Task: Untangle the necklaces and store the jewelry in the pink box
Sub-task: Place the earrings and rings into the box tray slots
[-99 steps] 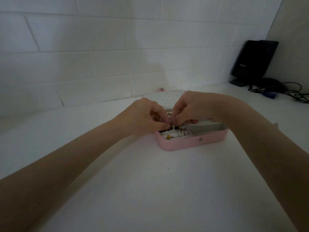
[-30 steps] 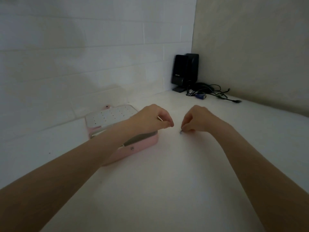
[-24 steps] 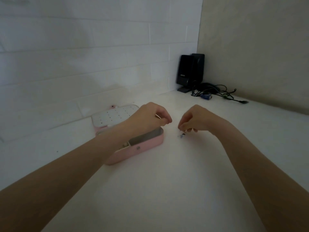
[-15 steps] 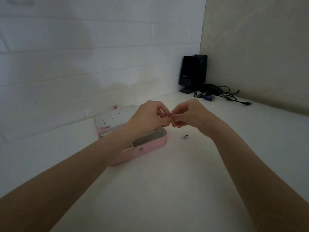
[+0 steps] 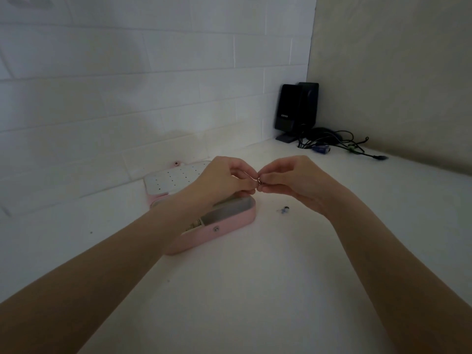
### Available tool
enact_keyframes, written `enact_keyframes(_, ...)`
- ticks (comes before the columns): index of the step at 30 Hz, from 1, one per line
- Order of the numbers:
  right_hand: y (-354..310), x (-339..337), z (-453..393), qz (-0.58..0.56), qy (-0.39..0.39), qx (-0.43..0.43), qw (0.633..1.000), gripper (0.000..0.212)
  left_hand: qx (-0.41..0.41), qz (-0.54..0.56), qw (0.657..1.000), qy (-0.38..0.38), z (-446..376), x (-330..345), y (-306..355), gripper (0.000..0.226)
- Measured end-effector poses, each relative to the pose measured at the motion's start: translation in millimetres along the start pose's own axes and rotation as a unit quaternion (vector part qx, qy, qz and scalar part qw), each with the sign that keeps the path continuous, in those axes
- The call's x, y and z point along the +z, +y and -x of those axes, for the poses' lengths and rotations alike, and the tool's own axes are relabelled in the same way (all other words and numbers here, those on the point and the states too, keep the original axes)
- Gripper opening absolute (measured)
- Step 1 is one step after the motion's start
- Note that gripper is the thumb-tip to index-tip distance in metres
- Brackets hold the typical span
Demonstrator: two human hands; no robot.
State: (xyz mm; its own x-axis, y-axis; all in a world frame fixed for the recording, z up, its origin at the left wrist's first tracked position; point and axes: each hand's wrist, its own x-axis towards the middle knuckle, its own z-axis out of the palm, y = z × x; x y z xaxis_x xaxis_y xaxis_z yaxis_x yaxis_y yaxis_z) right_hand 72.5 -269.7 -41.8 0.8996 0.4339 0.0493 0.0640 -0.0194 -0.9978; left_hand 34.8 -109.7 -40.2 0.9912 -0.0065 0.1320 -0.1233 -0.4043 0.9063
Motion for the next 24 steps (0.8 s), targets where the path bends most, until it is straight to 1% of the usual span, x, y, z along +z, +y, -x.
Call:
enact_keyframes(2,1,-3,-1,0.034,0.016,-0.006,0.999,0.006,0.002,0.004,1.0,0.003,0,0,0,0.013)
enact_keyframes(4,5,-4,-3,0.149,0.041,-0.009,0.988,0.006,0.003,0.002,1.0,0.002,1,0,-1,0.012)
enact_keyframes(6,12,-3,-6,0.296,0.056,-0.002,0.953,0.009,0.0,0.007,1.0,-0.004,2,1,-2,0.011)
enact_keyframes(8,19,0,-7,0.386,0.049,0.0,0.921,0.01,-0.003,0.024,1.0,-0.012,5,2,-2,0.011)
enact_keyframes(12,21,5,-9,0.458,0.042,-0.017,0.888,0.013,0.005,0.031,0.999,-0.017,6,0,-2,0.014)
enact_keyframes(14,21,4,-9,0.476,0.036,-0.013,0.879,0.01,0.016,0.028,0.999,-0.024,7,-1,-1,0.014)
enact_keyframes(16,19,3,-9,0.467,0.048,-0.022,0.883,0.006,0.027,0.028,0.999,-0.031,9,-3,1,0.013)
enact_keyframes(17,17,3,-8,0.45,0.066,-0.036,0.89,0.006,0.036,0.023,0.999,-0.032,9,-4,1,0.013)
enact_keyframes(18,13,3,-7,0.417,0.084,-0.052,0.903,0.008,0.047,0.013,0.998,-0.031,10,-4,1,0.014)
enact_keyframes(19,9,4,-6,0.355,0.093,-0.064,0.928,0.009,0.063,0.0,0.998,-0.029,10,-5,1,0.015)
enact_keyframes(20,4,4,-4,0.268,0.086,-0.067,0.957,0.01,0.078,-0.014,0.997,-0.024,11,-5,1,0.016)
enact_keyframes(21,0,6,-1,0.179,0.061,-0.065,0.98,0.01,0.093,-0.025,0.995,-0.019,12,-6,1,0.017)
enact_keyframes(22,-4,7,1,0.11,0.03,-0.06,0.992,0.01,0.105,-0.031,0.994,-0.014,13,-6,2,0.017)
enact_keyframes(24,-6,10,3,0.047,-0.023,-0.048,0.997,0.012,0.12,-0.023,0.992,-0.001,17,-8,3,0.015)
